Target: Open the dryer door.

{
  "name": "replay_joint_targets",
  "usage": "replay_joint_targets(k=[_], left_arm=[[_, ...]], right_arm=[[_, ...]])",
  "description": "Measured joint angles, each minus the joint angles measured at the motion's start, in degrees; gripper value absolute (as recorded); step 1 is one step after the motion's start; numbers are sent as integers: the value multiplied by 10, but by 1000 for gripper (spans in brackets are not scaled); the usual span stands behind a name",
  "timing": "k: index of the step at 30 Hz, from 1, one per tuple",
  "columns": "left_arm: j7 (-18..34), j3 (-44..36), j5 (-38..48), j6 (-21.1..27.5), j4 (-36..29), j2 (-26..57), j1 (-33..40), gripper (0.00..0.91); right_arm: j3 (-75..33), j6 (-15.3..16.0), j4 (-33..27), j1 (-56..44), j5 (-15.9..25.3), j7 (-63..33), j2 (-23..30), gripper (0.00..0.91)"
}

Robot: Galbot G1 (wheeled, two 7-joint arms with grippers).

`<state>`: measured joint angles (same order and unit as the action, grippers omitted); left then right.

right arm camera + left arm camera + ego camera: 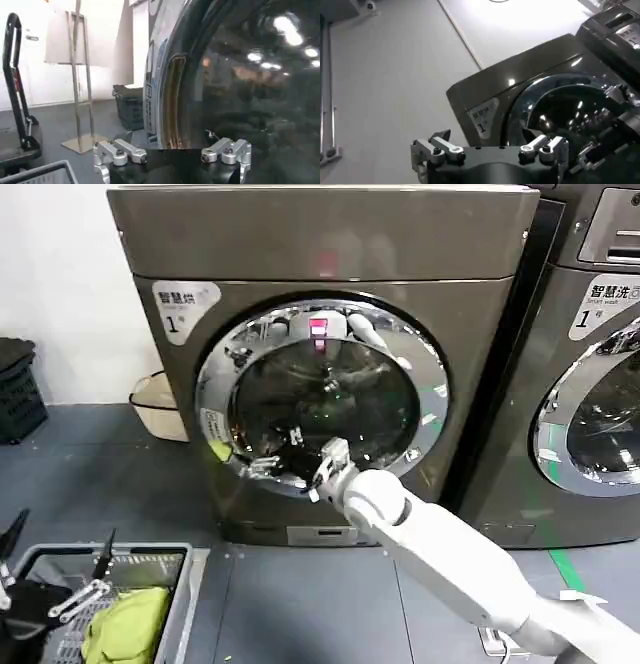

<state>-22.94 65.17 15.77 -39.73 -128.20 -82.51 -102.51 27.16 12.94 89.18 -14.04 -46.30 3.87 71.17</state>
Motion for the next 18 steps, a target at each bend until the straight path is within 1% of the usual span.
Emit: replay_joint_targets(k=[7, 18], left_arm=[[0, 0, 0, 0, 1, 0, 1, 907], [0, 0, 0, -1, 1, -1, 0, 907]], right_arm=[[9, -1, -19, 16, 0, 4, 24, 907], [22, -3, -47, 36, 0, 14, 46, 907]])
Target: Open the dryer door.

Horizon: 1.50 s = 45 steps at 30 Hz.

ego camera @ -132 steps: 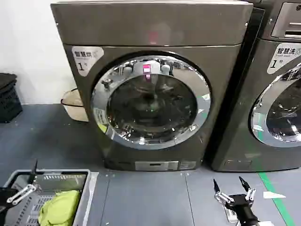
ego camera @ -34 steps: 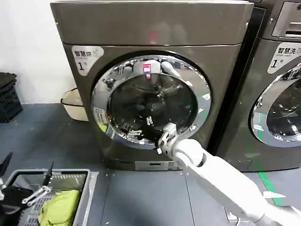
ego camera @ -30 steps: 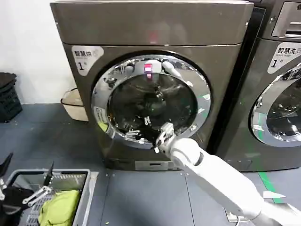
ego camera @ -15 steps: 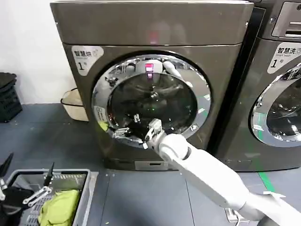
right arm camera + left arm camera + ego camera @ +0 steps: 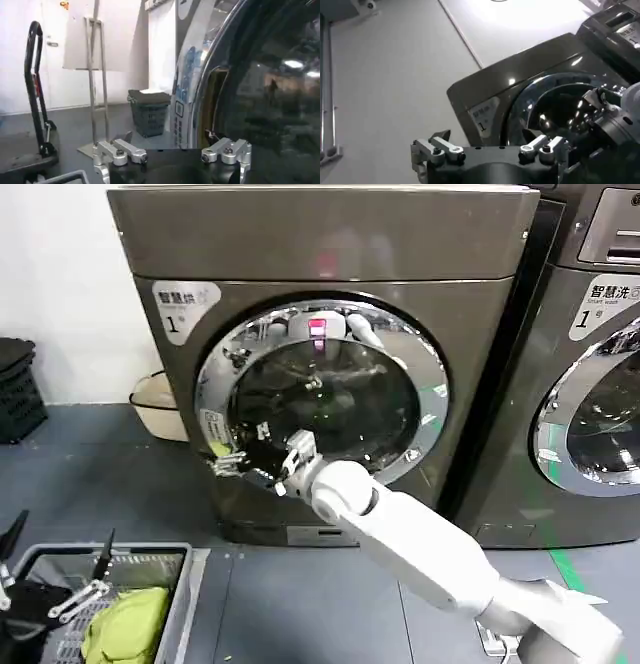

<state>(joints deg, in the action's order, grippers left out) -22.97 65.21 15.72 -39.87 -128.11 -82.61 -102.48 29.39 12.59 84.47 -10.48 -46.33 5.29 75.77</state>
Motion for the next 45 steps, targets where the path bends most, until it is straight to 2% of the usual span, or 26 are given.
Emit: replay_joint_targets(k=[19, 45], left_arm=[[0, 0, -2, 0, -3, -1, -2, 907], [-1, -5, -7, 8, 3, 3, 8, 907]], right_arm=[[12, -10, -47, 20, 1, 54, 13, 907], [20, -16, 38, 6, -35, 163, -61, 907]])
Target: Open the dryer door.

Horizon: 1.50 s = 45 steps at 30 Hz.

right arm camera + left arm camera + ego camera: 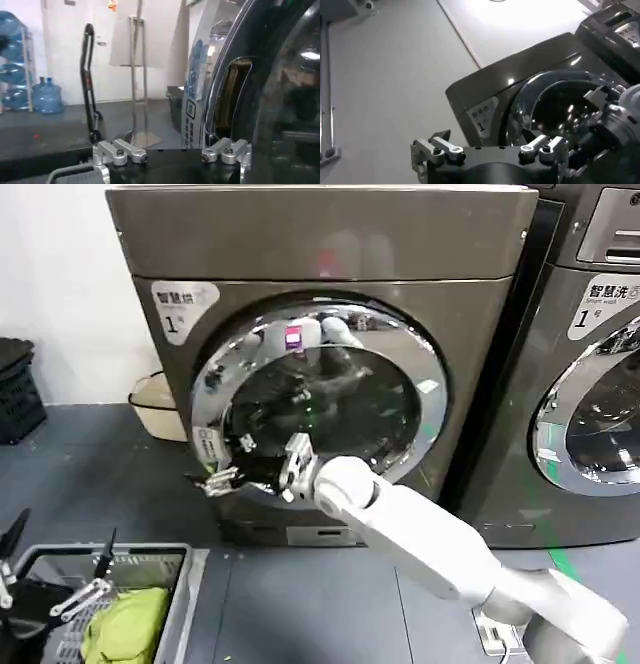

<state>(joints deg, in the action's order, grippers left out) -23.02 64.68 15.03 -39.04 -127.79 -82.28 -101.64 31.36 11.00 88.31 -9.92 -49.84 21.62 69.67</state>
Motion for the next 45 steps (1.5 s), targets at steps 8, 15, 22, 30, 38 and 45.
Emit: replay_joint_targets(k=[8, 15, 22, 30, 38, 45], left_arm=[[0, -14, -20, 30, 12, 13, 21, 907], [2, -33, -27, 72, 25, 34, 53, 907], [4, -54, -23, 99, 37, 60, 90, 907], [12, -61, 0, 120, 58, 97, 128, 907], [52, -80, 18, 150, 83, 139, 167, 907], [73, -120, 15, 172, 116, 190, 212, 907]], right_arm=[[1, 1, 40, -8, -11, 33, -40, 907], [-5, 0, 76, -20, -20, 55, -72, 907], [-10, -1, 119, -29, -30, 83, -104, 907], [-12, -4, 165, -43, -35, 110, -140, 907], [-28, -6, 212, -60, -45, 143, -182, 907], [-42, -15, 241, -71, -43, 186, -221, 907]])
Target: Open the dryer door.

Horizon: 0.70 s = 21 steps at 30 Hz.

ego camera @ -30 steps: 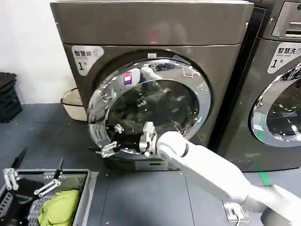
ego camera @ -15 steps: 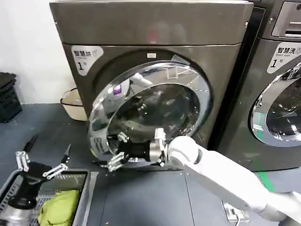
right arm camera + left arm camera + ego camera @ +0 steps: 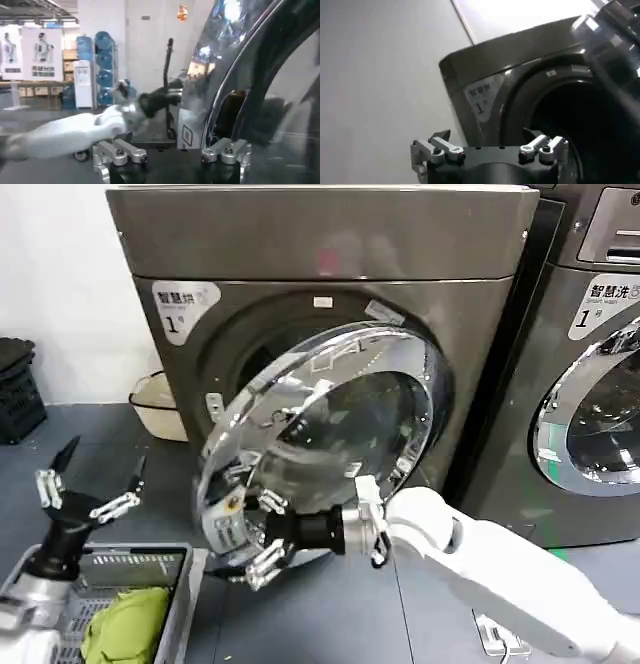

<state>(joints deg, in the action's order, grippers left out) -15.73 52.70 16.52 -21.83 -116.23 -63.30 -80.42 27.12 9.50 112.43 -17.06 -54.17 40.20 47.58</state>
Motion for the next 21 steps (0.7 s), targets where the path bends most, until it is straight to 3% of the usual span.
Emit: replay_joint_targets(k=[13, 21], left_arm=[[-9, -129, 10, 22, 72, 94, 100, 907], [-36, -203, 24, 23, 95, 134, 158, 907]], right_arm=[[-63, -11, 42, -47, -3, 52, -76, 907], [-166, -27, 65, -131, 3, 34, -127, 907]])
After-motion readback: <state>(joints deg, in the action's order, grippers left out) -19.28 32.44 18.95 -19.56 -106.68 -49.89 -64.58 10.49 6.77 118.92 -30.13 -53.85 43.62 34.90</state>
